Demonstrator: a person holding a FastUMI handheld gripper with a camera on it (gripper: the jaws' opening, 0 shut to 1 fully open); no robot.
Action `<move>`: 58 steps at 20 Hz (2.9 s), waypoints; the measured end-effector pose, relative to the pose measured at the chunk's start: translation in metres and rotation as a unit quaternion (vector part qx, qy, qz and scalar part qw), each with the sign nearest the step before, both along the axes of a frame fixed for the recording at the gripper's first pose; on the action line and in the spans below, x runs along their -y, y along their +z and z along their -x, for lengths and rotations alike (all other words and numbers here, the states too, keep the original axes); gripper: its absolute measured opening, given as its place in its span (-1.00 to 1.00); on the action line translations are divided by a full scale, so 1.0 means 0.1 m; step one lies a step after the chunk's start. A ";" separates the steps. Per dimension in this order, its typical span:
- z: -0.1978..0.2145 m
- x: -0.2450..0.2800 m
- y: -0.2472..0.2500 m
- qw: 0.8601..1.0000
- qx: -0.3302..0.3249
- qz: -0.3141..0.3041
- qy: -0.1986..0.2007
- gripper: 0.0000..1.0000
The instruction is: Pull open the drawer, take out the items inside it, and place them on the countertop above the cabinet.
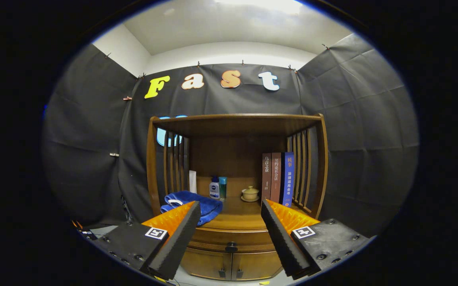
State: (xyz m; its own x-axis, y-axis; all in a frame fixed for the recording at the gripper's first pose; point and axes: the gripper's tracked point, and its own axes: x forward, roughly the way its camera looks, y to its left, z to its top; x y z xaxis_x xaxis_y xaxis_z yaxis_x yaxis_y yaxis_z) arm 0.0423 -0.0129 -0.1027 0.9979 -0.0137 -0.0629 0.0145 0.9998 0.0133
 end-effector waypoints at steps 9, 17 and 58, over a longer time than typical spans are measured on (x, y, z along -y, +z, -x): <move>-0.44 -0.04 -1.11 0.999 -0.037 -0.020 -0.002 0.98; -0.88 0.00 -2.28 0.994 -0.108 -0.029 -0.012 0.99; 0.62 -0.12 -2.55 0.973 -0.227 -0.024 -0.031 -0.41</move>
State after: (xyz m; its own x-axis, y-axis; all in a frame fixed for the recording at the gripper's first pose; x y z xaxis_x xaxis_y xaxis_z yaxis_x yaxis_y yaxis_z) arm -0.0194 -0.0006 -0.3572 0.8646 -0.0600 -0.4989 0.0905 0.9952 0.0372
